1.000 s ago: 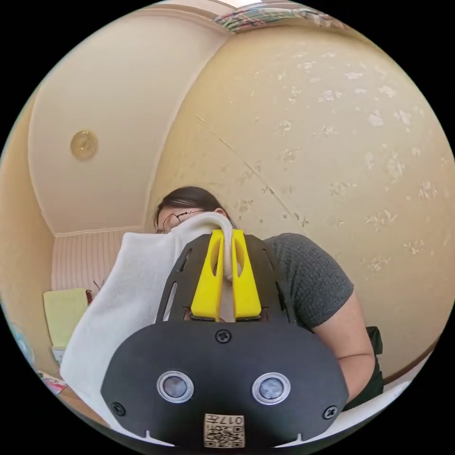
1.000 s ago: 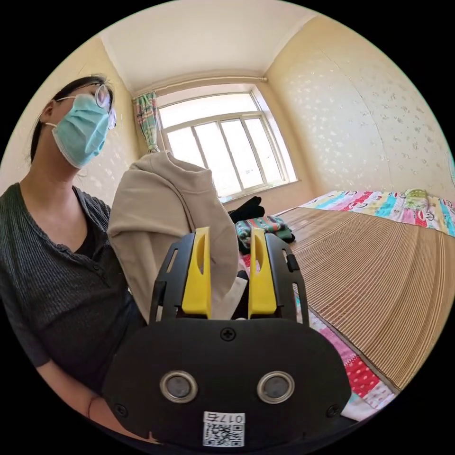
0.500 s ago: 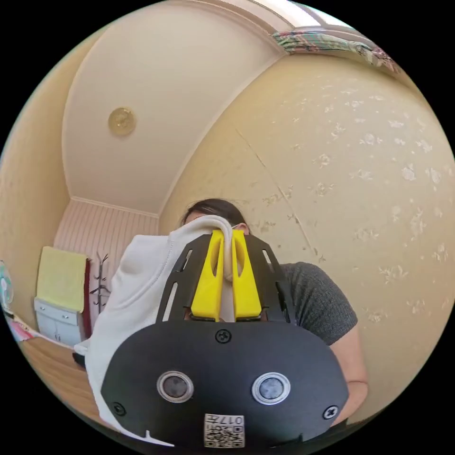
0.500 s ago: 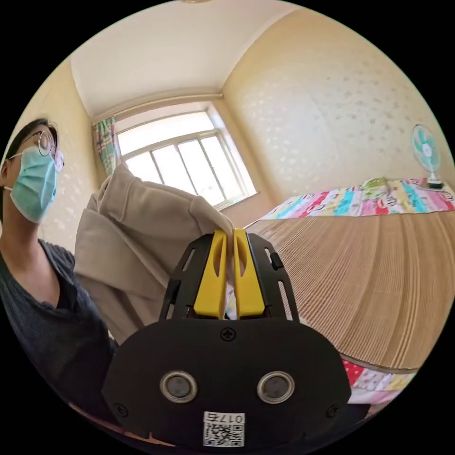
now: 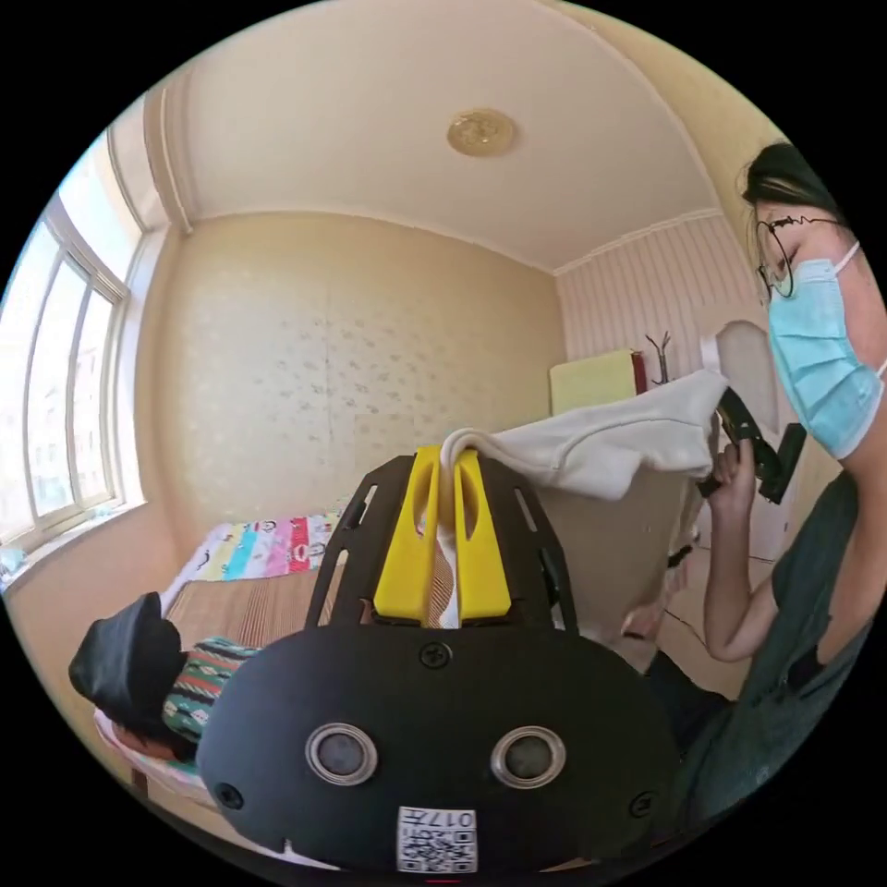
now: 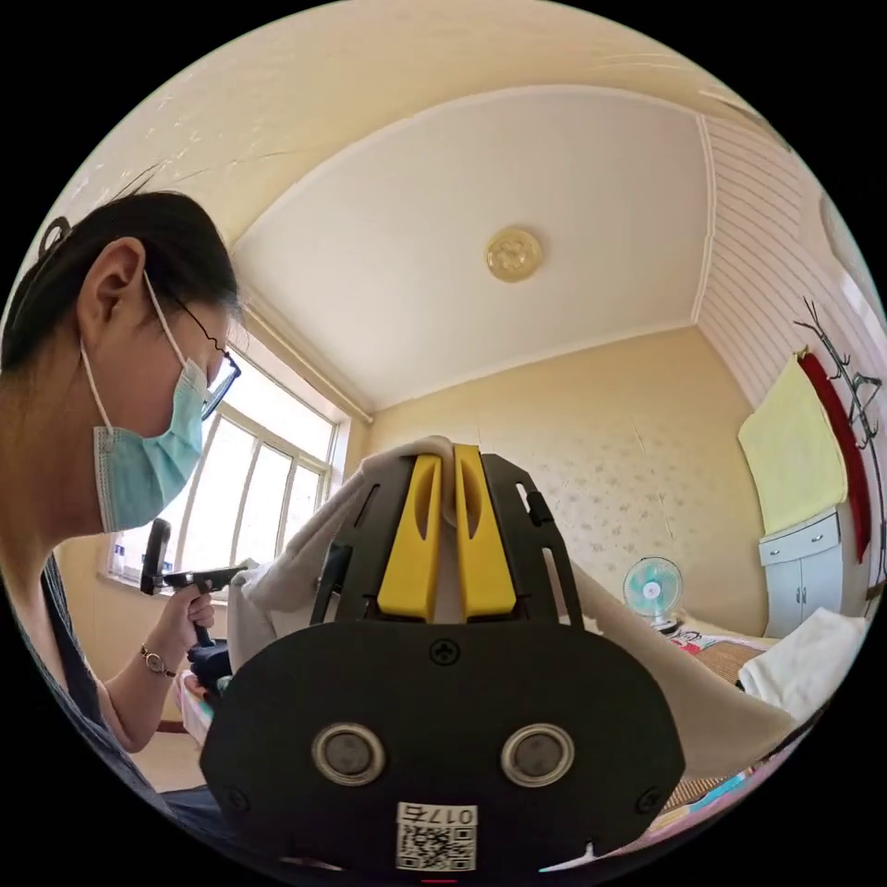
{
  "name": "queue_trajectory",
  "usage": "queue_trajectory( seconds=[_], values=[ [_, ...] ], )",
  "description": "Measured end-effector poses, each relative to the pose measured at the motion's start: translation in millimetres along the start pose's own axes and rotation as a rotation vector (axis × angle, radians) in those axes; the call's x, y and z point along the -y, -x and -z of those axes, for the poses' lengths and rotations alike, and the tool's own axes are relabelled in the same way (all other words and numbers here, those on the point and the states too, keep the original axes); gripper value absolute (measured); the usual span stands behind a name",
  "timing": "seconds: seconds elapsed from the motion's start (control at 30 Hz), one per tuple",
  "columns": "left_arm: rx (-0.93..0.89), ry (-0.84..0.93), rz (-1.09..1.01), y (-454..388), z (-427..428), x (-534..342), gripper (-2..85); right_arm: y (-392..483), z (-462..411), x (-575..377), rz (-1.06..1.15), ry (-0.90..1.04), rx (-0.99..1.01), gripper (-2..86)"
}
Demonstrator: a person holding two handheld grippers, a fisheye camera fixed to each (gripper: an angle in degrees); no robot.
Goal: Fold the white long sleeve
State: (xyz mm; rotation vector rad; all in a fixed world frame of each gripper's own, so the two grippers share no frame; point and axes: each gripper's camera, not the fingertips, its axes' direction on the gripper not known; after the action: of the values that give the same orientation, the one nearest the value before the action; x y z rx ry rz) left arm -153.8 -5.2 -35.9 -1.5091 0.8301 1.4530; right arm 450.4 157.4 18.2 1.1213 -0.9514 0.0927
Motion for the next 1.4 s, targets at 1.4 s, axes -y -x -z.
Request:
queue_trajectory(
  seconds=[1.4],
  values=[
    [0.672, 0.896, 0.447, 47, -326, -292, 11.0, -131, -272, -474, -0.225, 1.682, 0.068, 2.6]
  ],
)
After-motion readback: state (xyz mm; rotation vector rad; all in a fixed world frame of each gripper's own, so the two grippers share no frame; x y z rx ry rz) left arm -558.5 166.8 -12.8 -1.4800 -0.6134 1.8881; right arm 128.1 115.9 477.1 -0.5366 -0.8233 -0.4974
